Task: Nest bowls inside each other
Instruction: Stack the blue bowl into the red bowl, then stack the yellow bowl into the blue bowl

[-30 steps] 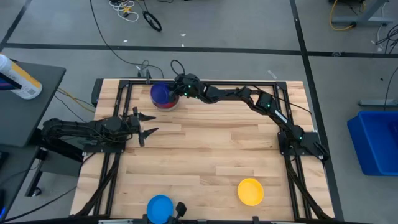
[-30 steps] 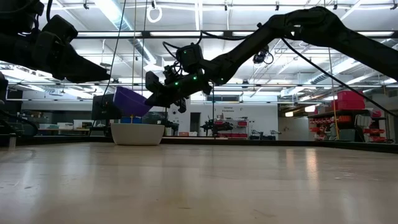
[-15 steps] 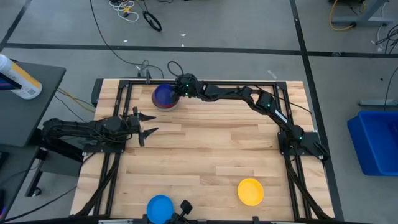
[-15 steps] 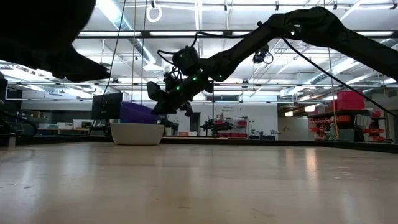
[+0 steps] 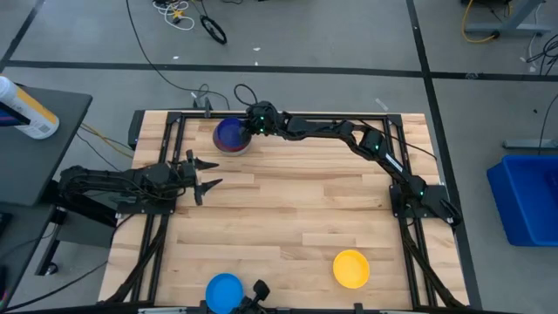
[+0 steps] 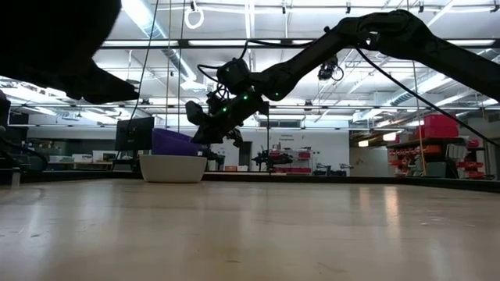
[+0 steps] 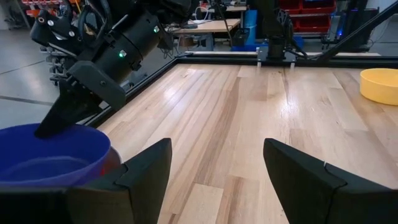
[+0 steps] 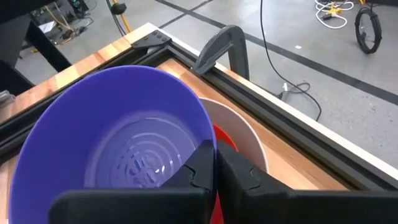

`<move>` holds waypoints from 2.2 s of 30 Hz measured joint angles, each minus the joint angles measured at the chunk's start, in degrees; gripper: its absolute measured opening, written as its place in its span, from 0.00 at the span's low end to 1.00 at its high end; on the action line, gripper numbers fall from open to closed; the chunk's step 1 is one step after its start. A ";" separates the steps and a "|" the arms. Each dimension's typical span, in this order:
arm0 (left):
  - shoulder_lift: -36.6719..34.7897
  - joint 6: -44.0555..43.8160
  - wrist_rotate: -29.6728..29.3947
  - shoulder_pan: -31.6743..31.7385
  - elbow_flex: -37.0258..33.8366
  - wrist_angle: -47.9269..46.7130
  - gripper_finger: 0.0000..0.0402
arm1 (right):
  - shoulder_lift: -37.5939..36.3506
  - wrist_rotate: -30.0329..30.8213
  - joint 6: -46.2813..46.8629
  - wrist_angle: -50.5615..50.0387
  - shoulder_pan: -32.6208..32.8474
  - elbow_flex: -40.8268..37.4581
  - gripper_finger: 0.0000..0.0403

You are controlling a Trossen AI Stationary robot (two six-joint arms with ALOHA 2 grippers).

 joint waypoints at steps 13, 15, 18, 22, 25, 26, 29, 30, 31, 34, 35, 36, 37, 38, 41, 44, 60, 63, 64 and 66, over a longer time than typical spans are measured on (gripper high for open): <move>0.00 -0.33 0.00 0.00 0.00 -0.02 0.65 | 0.00 -1.96 0.54 -0.73 -0.48 0.00 0.28; 0.00 -0.33 0.01 0.00 0.00 -0.02 0.65 | 0.00 -2.69 -0.09 -0.66 -0.48 0.00 0.32; 0.00 -0.28 0.00 0.00 0.00 -0.02 0.65 | 0.00 -4.03 -1.53 0.06 -0.46 0.00 0.37; 0.00 0.00 0.00 -0.01 0.00 -0.03 0.65 | -0.08 -4.42 -4.01 2.48 0.26 0.00 0.41; 0.00 -0.07 0.00 -0.01 0.00 -0.04 0.65 | -0.25 -4.55 -4.94 4.59 1.07 0.04 0.43; 0.00 -0.12 0.00 -0.01 0.00 -0.04 0.65 | -0.26 -4.61 -4.29 4.12 1.24 0.43 0.43; 0.00 -0.29 0.00 0.00 0.00 -0.04 0.65 | -0.29 -3.92 -2.95 1.52 0.72 1.05 0.42; -0.02 -0.44 0.02 -0.02 0.00 -0.04 0.65 | -0.29 -2.99 -2.98 0.45 0.38 1.05 0.41; 0.00 -0.50 0.02 0.00 0.00 -0.04 0.65 | -0.29 -2.59 -3.05 -0.42 0.10 1.05 0.39; -0.02 -0.50 0.00 -0.02 0.00 -0.04 0.65 | -0.29 -3.97 -2.43 -1.03 -0.76 1.05 0.36; -0.01 -0.50 0.00 0.00 0.00 -0.02 0.65 | -0.29 -4.84 -1.94 -0.95 -0.87 1.05 0.36; -0.02 -0.50 0.00 0.00 0.00 -0.04 0.65 | -0.29 -5.00 -1.55 -1.01 -0.89 1.05 0.36; -0.01 -0.50 0.00 -0.01 0.00 -0.03 0.65 | -0.29 -5.04 -1.38 -1.19 -0.87 1.05 0.36; 0.00 -0.50 0.02 0.00 0.00 -0.02 0.65 | -0.29 -5.06 -1.40 -1.24 -0.87 1.05 0.36; -0.01 -0.50 0.00 0.00 0.00 -0.03 0.65 | -0.30 -5.06 -1.44 -1.68 -0.73 1.05 0.36; -0.01 -0.38 0.00 -0.01 0.00 -0.04 0.65 | -0.31 -4.87 -1.55 -3.46 -0.49 1.05 0.34; -0.01 -0.38 0.00 0.00 0.00 -0.03 0.65 | -0.31 -0.15 -4.18 -4.84 1.52 1.05 0.10; -0.01 -0.39 0.00 -0.01 0.00 -0.04 0.65 | -0.31 -0.08 -4.66 -5.09 1.71 1.05 0.06; -0.02 -0.39 0.00 -0.02 0.00 -0.02 0.65 | -0.31 -0.03 -4.69 -5.25 1.64 1.05 0.05; -0.01 -0.39 0.00 -0.01 0.00 -0.04 0.65 | -0.31 0.06 -4.98 -5.91 1.55 1.05 0.05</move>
